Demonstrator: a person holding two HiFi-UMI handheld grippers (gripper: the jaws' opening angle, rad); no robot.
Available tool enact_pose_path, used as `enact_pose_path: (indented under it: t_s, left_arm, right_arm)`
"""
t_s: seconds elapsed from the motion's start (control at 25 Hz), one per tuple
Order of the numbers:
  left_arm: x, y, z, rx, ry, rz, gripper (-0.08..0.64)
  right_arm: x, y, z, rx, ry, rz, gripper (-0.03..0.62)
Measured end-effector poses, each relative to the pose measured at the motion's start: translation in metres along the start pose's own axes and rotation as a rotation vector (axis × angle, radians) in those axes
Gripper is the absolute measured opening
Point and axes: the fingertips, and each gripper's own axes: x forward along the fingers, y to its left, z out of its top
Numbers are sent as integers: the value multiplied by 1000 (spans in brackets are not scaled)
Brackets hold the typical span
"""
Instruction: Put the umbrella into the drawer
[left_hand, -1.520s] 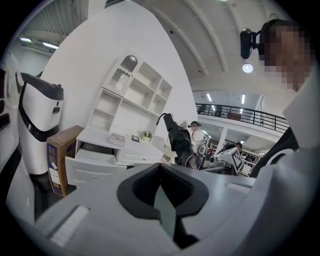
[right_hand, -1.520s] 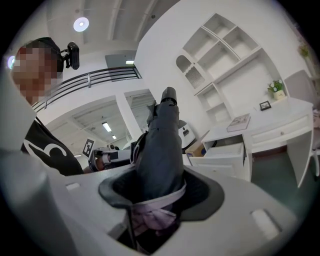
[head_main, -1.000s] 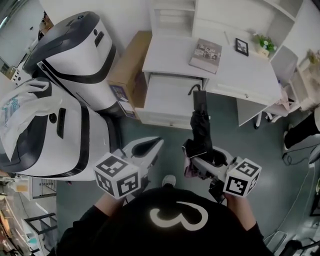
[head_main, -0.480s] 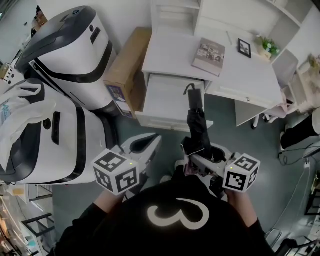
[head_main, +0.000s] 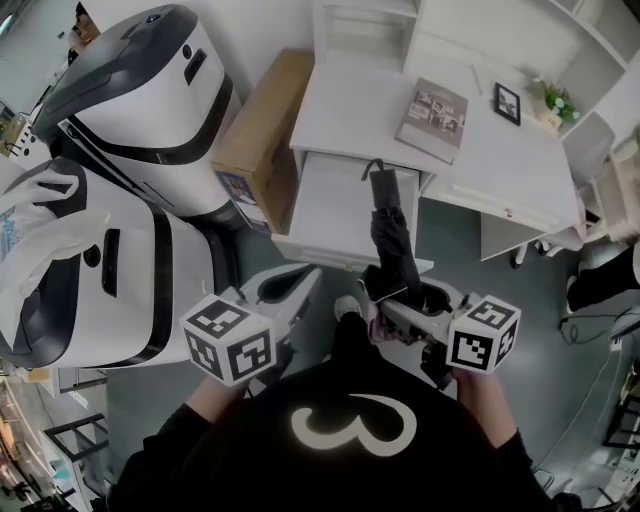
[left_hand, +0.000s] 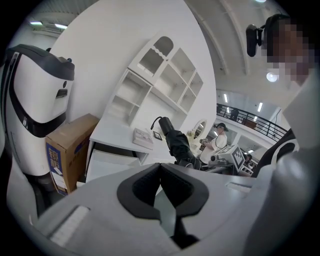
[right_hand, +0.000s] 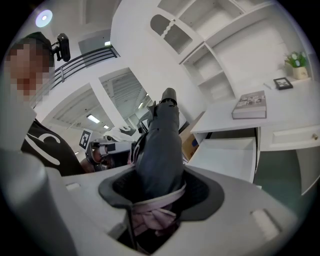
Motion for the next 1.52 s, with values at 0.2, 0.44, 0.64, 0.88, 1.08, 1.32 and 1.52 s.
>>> enact_pose_path:
  t_s: [0.2, 0.44, 0.64, 0.88, 1.08, 1.32, 1.52]
  left_arm:
    - [27, 26, 16, -53, 1, 35, 9]
    - [54, 53, 45, -75, -17, 75, 9]
    - [65, 74, 54, -105, -23, 111, 9]
    - [73, 99, 60, -130, -29, 162, 9]
    - [73, 120, 63, -150, -34, 201, 9]
    - [75, 141, 60, -183, -30, 245, 9]
    - [77, 158, 58, -207, -27, 272, 9]
  right_arm:
    - [22, -35, 18, 10, 58, 22, 235]
    - [52, -74, 43, -59, 158, 25, 235]
    - [76, -103, 47, -122, 275, 35, 235]
    - [103, -132, 43, -163, 372, 44, 235]
    - [122, -152, 39, -271, 453, 26, 235]
    - [144, -185, 26, -373, 571, 2, 235]
    - [161, -207, 11, -433, 666, -4, 235]
